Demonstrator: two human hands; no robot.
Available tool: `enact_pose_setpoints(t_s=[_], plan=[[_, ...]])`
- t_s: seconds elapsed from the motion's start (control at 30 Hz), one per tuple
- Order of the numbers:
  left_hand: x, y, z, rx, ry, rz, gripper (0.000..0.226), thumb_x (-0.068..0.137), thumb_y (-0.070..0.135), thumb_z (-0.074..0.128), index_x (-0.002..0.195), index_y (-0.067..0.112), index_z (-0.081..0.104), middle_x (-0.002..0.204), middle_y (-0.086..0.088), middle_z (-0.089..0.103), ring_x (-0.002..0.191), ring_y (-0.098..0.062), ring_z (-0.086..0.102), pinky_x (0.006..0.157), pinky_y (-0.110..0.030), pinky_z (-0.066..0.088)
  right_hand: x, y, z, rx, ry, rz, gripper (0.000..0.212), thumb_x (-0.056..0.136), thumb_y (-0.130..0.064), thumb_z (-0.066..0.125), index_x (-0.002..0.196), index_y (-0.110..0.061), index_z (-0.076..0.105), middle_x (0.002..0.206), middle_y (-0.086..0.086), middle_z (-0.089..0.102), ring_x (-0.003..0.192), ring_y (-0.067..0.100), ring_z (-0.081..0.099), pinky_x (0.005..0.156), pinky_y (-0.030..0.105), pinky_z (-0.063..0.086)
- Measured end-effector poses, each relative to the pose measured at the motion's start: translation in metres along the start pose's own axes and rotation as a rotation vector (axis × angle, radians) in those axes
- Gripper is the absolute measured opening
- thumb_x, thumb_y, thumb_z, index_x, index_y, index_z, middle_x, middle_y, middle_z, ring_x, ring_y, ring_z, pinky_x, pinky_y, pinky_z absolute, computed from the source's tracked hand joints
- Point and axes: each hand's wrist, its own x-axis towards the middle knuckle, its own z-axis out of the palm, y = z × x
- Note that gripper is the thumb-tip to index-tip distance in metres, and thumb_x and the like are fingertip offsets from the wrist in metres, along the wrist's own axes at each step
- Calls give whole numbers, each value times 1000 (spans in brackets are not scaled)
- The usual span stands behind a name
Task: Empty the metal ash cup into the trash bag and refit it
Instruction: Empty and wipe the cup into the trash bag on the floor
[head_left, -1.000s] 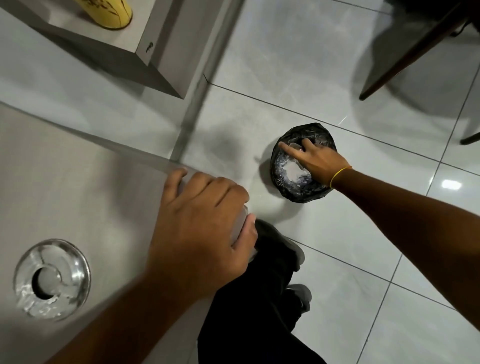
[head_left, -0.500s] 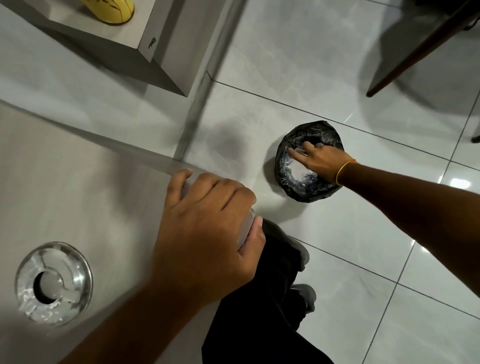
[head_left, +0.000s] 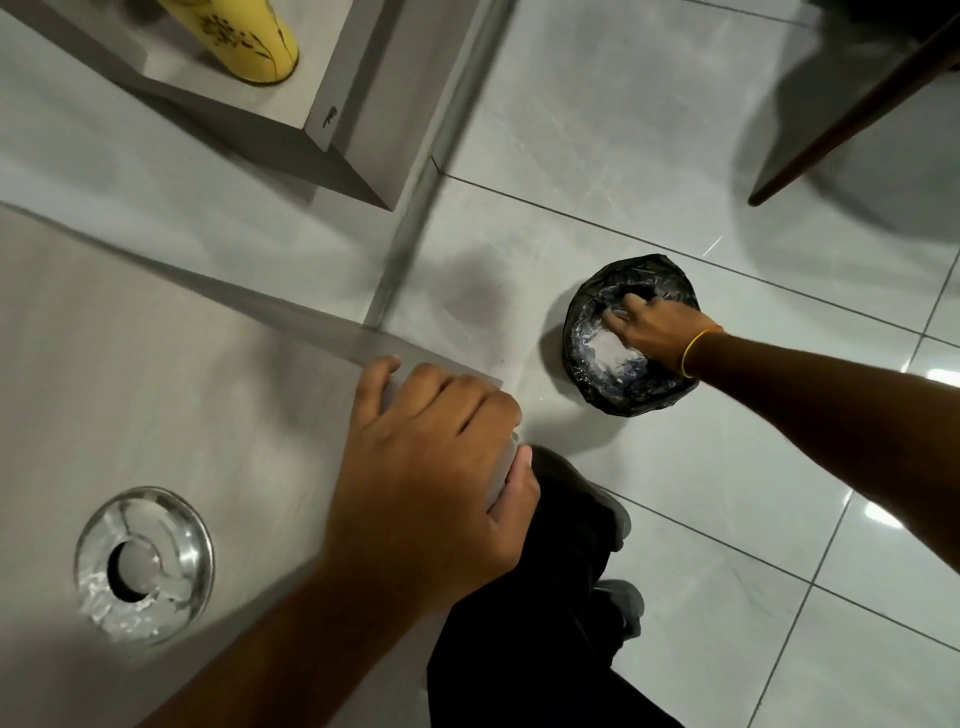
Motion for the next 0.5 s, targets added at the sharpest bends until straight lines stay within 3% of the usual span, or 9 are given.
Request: enact_pose_setpoints(t_s=[0.13,0.23,0.37,0.43,0.5], plan=[[1,-1,-2,13,-28,1,25,93,42,60,104,22,68,104,3,70,100,-22,59,109,-56,40,-16,5,-10,476,43,277,86,87,-9,70,160,-24,27,131,27,54,99,54,68,80,52,57],[1,1,-3,47,-80,-18,25,92,46,57,104,24,63,105,4,67,101,-22,55,110,-54,38,-33,6,-25,885,65,529,76,84,-12,76,153,-21,45,136,30,61,116,53,63,99,52,53],[3,3,-3,64,-129,-22,27,89,45,56,105,23,58,107,0,62,104,-27,52,108,-55,37,-75,-4,-63,1223,130,738,55,88,-6,68,141,-18,62,124,28,71,113,49,67,101,51,56],[3,6,-14,35,-168,-46,28,85,42,57,104,22,57,110,-3,61,104,-31,53,105,-56,39,-99,-12,-97,1418,180,788,50,91,-5,69,140,-14,64,123,28,72,107,48,71,93,54,61],[4,12,-19,41,-238,-47,30,84,41,55,108,23,56,116,-7,59,109,-35,54,106,-59,40,-123,-22,-134,1559,282,802,42,94,-4,68,135,-12,68,111,23,74,87,40,75,70,42,67]])
